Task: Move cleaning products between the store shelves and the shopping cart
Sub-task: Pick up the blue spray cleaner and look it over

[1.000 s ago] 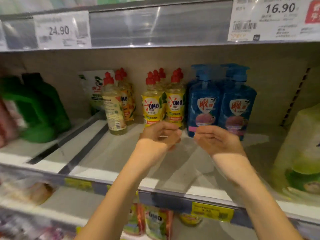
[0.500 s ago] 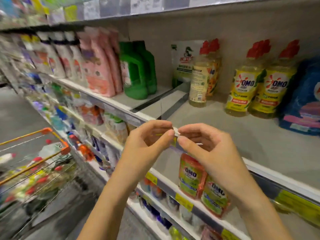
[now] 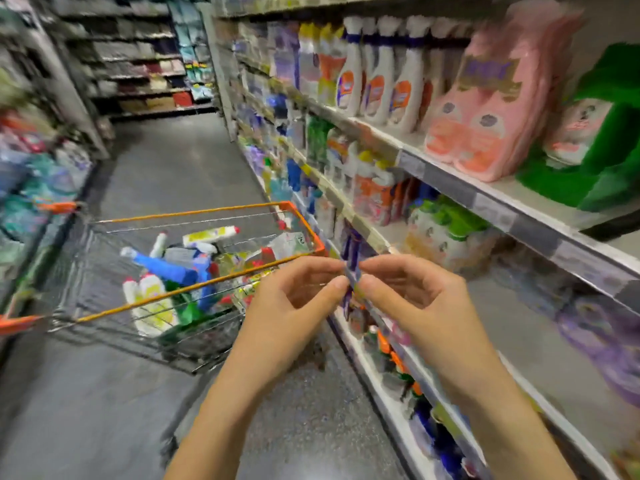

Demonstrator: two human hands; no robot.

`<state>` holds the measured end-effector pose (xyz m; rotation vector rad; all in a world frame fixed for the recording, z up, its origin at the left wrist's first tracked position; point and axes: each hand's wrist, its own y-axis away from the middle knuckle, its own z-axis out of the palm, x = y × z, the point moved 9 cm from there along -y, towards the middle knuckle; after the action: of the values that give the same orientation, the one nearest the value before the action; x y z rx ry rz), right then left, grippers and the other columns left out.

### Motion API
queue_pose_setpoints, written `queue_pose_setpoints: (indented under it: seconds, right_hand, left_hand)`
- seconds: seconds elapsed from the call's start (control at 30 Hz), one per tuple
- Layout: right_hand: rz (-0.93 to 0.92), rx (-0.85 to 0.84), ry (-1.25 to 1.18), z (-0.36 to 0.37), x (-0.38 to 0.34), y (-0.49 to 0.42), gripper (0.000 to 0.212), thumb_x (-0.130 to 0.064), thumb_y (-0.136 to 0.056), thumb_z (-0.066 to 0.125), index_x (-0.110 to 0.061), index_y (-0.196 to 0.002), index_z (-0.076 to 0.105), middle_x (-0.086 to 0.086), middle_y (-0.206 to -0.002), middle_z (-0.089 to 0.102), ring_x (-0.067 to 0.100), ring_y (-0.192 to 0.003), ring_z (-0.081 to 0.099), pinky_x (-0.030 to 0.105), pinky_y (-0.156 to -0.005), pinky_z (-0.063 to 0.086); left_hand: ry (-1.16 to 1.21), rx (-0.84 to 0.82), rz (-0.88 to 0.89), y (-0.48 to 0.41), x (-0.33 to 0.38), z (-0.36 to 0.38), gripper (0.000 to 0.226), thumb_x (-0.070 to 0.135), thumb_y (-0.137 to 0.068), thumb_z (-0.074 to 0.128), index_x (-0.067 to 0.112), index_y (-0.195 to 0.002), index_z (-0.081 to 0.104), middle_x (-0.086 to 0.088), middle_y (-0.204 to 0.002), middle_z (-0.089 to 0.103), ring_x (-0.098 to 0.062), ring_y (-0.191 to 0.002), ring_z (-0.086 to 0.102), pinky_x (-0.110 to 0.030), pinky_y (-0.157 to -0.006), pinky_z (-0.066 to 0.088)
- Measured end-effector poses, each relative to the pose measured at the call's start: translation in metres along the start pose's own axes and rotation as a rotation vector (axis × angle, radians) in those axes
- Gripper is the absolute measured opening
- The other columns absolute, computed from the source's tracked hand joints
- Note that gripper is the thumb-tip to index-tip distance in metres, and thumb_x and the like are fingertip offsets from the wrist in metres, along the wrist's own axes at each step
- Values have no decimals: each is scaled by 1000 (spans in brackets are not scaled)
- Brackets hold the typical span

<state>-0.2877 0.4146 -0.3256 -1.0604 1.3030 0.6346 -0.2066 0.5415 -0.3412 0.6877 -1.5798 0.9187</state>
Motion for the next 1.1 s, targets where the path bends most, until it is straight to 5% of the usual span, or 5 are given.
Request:
queue_pose_setpoints:
  seconds: [0.3,0.47,0.73,1.0,1.1]
  right_hand:
    - [54,-277,-61,167,45,-94,26,-28,-71,68,-13,-91,73,-1,-84,75,1,-71,65,7,-56,44]
    - [89,-351,-47,229,85,-162,22,-27,-75,70,-13,-92,73,2,-89,74,12,-82,68,19,-76,52]
    - [183,-549,-30,317,148,-277,12,-8,-86,69,-14,-96,72,3,-90,73,24,-88,68,29,-77,57]
    - [302,-713,91,408,245,-349,18,-9,-86,70,-9,-104,66,13,-97,68,16,-81,61,10,-56,44]
    - [325,-730,186,442,294,-364,29,-12,-84,73,-12,-111,62,5,-98,62,15,-80,58,23,-70,50]
  left_hand:
    - [-28,286,-115,-32,-55,-172,22,20,-81,68,10,-101,70,10,-86,72,-6,-86,68,-37,-90,56]
    - [-38,388,-191,-73,-91,-235,16,19,-83,68,14,-98,70,14,-80,70,-3,-81,67,-31,-87,56]
    - [-18,561,-321,-158,-155,-308,15,12,-88,67,11,-103,69,4,-94,72,-4,-82,67,-19,-72,53]
    - [-38,751,-517,-205,-239,-383,11,12,-91,63,16,-101,65,0,-96,66,-16,-92,64,-41,-91,54]
    - [-62,825,-621,-216,-293,-418,21,14,-94,59,14,-114,57,-6,-114,61,-17,-103,60,-43,-97,50]
